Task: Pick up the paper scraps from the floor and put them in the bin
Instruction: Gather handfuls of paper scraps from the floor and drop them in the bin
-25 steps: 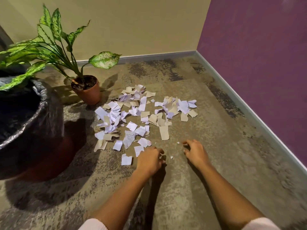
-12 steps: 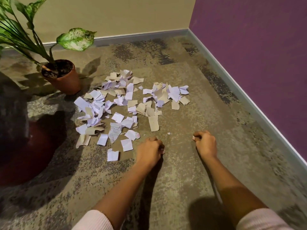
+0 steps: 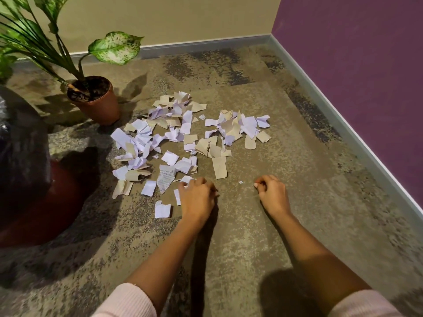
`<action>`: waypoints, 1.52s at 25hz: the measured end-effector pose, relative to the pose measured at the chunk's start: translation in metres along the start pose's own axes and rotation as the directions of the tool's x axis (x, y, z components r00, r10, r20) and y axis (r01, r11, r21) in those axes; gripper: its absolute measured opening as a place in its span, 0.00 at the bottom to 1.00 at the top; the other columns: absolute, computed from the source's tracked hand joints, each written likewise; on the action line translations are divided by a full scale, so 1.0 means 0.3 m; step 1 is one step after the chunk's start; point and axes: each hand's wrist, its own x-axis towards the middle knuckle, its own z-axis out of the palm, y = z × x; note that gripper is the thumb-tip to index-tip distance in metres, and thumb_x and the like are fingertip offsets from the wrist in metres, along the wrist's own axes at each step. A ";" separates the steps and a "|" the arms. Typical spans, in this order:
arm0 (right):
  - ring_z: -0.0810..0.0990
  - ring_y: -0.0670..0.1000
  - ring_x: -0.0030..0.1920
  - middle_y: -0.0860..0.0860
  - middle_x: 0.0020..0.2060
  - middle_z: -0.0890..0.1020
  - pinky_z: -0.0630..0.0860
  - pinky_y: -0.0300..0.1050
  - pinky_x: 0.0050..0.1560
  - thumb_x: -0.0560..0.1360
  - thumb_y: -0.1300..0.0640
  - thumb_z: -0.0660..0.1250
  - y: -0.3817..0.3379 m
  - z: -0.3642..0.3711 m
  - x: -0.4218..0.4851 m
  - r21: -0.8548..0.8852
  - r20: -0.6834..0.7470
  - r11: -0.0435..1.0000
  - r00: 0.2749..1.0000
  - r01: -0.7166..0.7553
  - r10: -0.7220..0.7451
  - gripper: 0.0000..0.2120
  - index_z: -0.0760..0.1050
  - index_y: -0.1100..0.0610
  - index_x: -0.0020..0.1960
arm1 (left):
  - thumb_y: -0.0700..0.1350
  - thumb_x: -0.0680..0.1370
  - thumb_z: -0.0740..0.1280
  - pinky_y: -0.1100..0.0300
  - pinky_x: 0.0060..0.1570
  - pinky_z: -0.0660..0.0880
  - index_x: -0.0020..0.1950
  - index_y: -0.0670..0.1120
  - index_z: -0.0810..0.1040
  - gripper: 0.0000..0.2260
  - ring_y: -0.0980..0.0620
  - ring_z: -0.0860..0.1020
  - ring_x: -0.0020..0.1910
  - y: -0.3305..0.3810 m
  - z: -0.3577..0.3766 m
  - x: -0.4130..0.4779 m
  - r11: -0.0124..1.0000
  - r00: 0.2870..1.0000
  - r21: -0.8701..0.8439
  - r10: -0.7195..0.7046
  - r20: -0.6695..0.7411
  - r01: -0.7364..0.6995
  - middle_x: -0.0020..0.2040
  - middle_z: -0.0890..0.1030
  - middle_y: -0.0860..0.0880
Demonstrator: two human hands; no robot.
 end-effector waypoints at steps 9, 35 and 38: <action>0.79 0.54 0.52 0.53 0.53 0.81 0.77 0.47 0.52 0.78 0.63 0.62 -0.073 0.062 0.022 -0.023 0.119 0.992 0.986 0.125 -0.121 0.15 0.78 0.54 0.62 | 0.59 0.74 0.69 0.47 0.62 0.59 0.49 0.56 0.82 0.09 0.49 0.70 0.60 -0.104 -0.019 0.064 0.997 0.994 0.014 -0.080 -0.069 0.081 0.56 0.75 0.53; 0.78 0.54 0.46 0.53 0.46 0.79 0.76 0.49 0.49 0.75 0.67 0.62 -0.148 0.046 -0.026 -0.179 0.324 0.978 0.945 0.108 -0.045 0.08 0.75 0.56 0.42 | 0.43 0.77 0.65 0.48 0.62 0.62 0.47 0.51 0.80 0.05 0.49 0.79 0.49 -0.225 -0.123 0.020 0.990 0.991 -0.036 -0.137 0.001 0.137 0.45 0.82 0.53; 0.77 0.53 0.46 0.53 0.47 0.79 0.75 0.46 0.48 0.76 0.65 0.63 -0.184 0.063 -0.060 -0.159 0.314 0.983 0.949 0.094 -0.040 0.06 0.76 0.57 0.43 | 0.45 0.77 0.67 0.51 0.54 0.72 0.47 0.49 0.80 0.02 0.47 0.80 0.46 -0.305 -0.191 -0.025 0.961 0.968 -0.128 -0.249 -0.016 0.245 0.45 0.83 0.51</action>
